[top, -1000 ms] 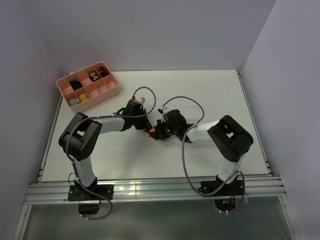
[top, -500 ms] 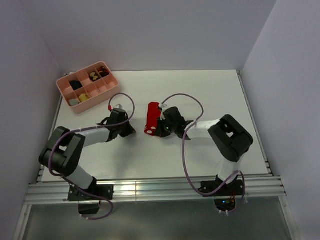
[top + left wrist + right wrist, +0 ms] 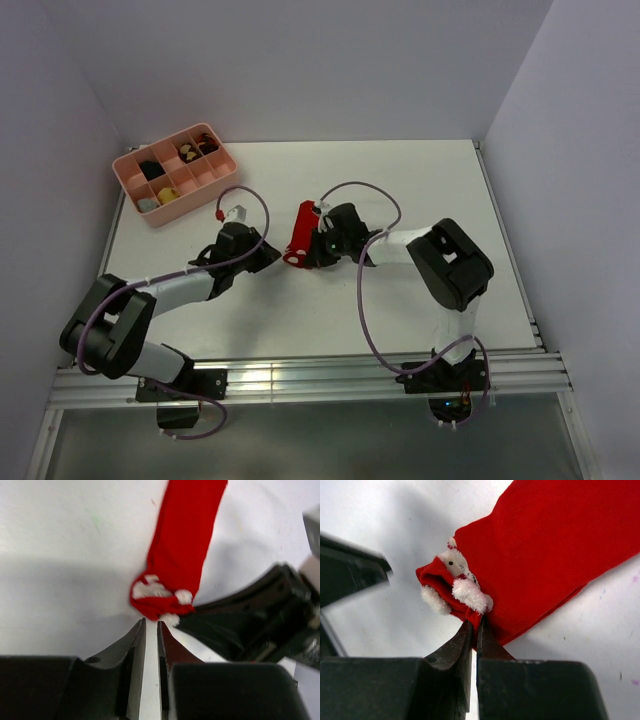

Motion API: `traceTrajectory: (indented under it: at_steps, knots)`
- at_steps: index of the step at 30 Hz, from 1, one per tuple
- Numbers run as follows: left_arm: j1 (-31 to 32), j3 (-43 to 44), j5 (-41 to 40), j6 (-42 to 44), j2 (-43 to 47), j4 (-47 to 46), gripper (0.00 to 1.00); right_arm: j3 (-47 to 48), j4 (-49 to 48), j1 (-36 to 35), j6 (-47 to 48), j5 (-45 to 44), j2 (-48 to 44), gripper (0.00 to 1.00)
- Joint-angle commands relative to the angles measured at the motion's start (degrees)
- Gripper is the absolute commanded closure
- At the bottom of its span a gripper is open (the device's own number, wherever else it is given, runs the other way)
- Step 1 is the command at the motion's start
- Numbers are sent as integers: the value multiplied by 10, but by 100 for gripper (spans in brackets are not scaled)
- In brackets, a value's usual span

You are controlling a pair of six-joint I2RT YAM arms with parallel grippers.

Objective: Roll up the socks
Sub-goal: Roll the sock at the center of the board.

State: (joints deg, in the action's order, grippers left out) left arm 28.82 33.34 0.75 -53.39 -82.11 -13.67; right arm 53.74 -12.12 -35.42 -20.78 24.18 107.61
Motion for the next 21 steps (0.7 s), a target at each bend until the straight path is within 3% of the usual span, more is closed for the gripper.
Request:
traceTrajectory:
  at_steps: [1, 9, 21]
  knots:
    - [26, -25, 5, -16, 6, -62, 80, 24, 60, 19, -6, 52, 44, 100]
    - [56, -28, 7, 5, -31, -129, 82, 73, 109, 47, -30, 146, 85, 100]
    - [58, 23, -3, 38, -99, -174, 85, 99, 144, 57, -36, 159, 105, 100]
